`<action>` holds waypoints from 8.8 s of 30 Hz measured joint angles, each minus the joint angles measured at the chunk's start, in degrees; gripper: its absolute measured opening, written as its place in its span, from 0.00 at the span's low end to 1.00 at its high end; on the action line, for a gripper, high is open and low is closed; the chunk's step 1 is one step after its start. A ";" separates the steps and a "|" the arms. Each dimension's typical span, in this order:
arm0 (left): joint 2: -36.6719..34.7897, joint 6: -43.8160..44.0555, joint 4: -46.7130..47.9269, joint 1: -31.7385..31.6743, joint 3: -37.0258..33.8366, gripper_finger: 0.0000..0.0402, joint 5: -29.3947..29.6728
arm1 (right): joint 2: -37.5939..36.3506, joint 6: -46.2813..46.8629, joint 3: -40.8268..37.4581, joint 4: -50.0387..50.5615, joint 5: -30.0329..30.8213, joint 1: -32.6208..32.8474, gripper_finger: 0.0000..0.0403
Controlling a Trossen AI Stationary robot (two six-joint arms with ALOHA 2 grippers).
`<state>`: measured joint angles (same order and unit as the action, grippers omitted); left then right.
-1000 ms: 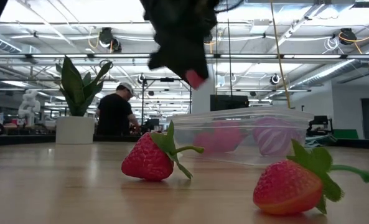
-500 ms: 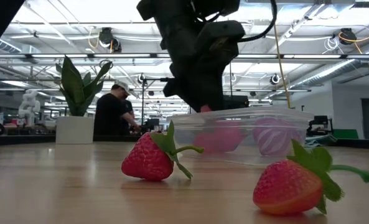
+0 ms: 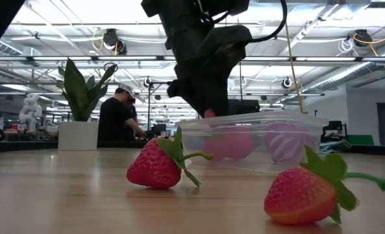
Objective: Pick and placing Produce into tupperware
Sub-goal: Put the bottom peach into the transparent container, then put the top strawberry into the transparent container
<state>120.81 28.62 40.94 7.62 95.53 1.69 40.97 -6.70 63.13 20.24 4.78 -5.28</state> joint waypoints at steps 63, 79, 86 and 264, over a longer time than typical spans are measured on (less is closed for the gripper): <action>-0.87 15.89 29.50 10.19 13.20 0.53 8.81 | 0.01 -0.03 0.00 2.09 -0.51 0.11 0.37; -0.87 5.94 29.13 16.18 11.97 0.53 8.17 | 0.14 12.04 0.00 0.08 -0.57 0.11 0.37; -0.85 9.28 17.52 18.53 4.90 0.53 5.41 | 0.22 12.04 0.00 0.12 -0.57 0.11 0.37; 0.85 -45.26 4.09 24.72 -0.66 0.53 7.37 | 2.71 15.04 0.00 10.07 -3.61 0.13 0.37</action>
<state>121.67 -16.63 45.03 32.34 94.87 9.06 43.68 8.34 63.13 30.30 1.17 -5.15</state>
